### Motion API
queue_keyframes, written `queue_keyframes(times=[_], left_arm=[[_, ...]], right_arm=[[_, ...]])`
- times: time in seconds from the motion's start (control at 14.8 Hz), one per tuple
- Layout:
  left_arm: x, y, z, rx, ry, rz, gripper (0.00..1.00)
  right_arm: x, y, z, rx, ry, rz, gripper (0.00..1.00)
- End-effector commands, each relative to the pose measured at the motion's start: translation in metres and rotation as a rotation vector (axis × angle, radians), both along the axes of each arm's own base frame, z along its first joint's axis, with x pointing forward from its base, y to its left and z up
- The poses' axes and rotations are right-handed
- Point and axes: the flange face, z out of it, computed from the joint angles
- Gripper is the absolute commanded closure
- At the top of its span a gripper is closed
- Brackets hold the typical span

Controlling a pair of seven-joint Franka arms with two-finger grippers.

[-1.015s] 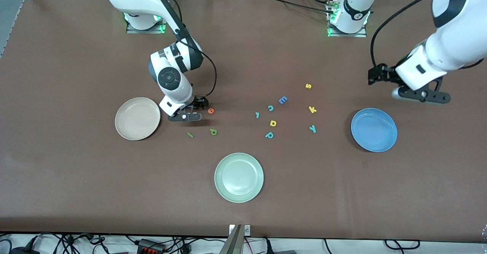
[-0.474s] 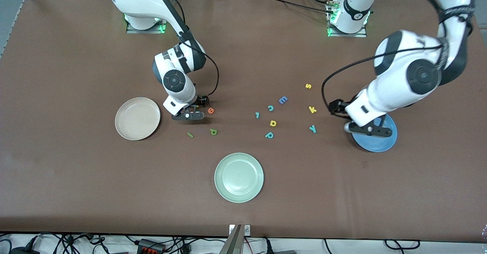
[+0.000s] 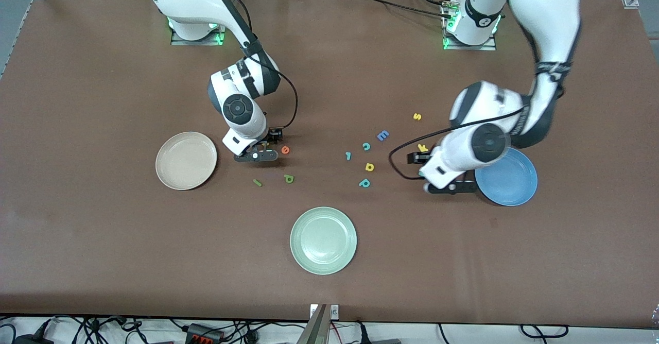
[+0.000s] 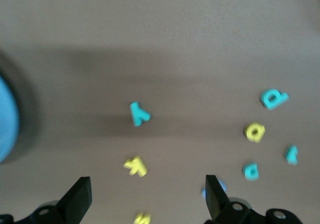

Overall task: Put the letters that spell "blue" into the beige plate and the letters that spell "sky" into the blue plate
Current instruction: 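Grasp the yellow u with the right gripper while the left gripper reaches letters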

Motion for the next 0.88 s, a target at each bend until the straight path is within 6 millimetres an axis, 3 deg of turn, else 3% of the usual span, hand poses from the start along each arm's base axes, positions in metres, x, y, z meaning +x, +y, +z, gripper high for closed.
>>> queue_keyframes(times=[0.0,0.2,0.41,0.54,0.81], left_arm=[[-0.006,-0.031,-0.030,0.155,-0.056,0.023,0.00],[0.003,-0.013,-0.036,0.141,-0.065,0.057,0.00],[0.002,-0.013,-0.050,0.118,-0.047,0.078,0.00],[0.011,0.008,-0.063,0.092,-0.030,0.126,0.00],[0.012,0.015,-0.081,0.086,-0.016,0.133,0.00]], right_arm=[[0.006,0.002,0.007,0.013,-0.006,-0.021,0.22],[0.006,0.003,0.007,0.014,-0.009,-0.021,0.23],[0.005,0.002,0.006,0.013,-0.006,-0.019,0.25],[0.004,0.005,0.006,0.013,-0.006,-0.012,0.28],[0.002,0.004,-0.002,0.006,0.004,-0.006,0.28]])
